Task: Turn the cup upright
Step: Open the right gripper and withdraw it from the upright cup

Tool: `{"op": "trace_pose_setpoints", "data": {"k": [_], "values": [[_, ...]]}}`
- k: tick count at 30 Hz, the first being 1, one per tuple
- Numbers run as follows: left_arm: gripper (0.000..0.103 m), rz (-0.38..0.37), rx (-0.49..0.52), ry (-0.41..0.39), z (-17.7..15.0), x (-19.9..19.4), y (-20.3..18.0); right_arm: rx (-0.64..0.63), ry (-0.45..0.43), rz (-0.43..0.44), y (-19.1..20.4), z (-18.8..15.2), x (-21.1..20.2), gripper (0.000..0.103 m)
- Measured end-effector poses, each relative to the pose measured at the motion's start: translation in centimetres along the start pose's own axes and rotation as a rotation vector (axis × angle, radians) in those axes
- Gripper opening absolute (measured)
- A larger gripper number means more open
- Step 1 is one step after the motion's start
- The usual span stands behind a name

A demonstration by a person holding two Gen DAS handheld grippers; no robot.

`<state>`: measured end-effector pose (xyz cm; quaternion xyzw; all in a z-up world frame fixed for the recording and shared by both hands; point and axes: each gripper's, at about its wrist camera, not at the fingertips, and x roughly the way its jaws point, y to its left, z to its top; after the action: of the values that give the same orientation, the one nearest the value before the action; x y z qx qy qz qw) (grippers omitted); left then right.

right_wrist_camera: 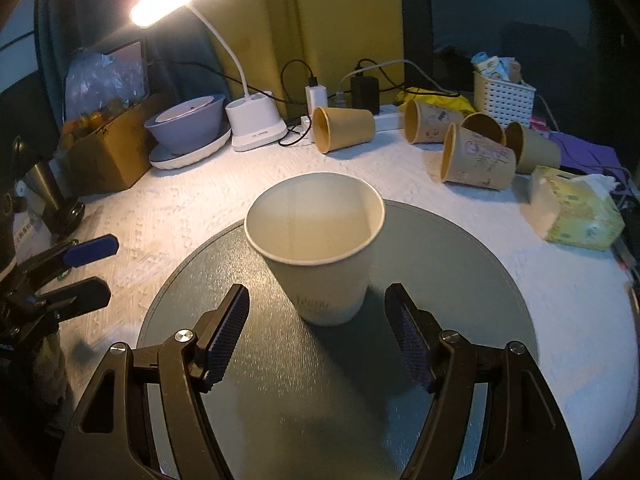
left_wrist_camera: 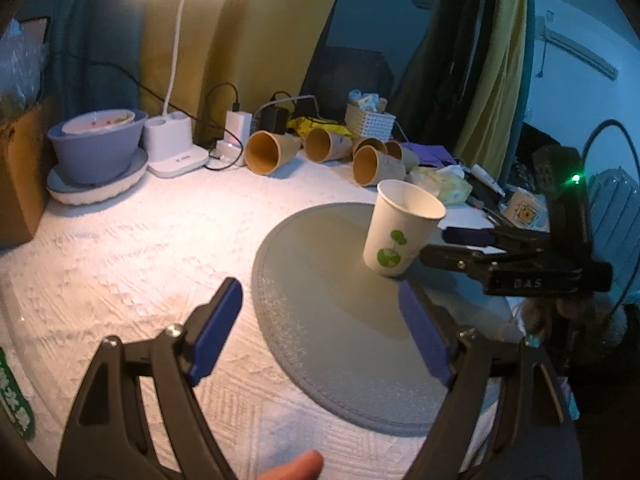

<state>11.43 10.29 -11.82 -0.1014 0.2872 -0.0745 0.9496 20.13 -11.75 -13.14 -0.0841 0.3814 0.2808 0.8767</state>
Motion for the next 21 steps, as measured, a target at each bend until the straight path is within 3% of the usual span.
{"op": "trace_pose_setpoints", "data": {"k": [21], "values": [[0.082,-0.009,-0.025,-0.021,-1.1,-2.3,-5.5,0.059,-0.076,-0.084,0.3,-3.2,-7.3,0.073]]}}
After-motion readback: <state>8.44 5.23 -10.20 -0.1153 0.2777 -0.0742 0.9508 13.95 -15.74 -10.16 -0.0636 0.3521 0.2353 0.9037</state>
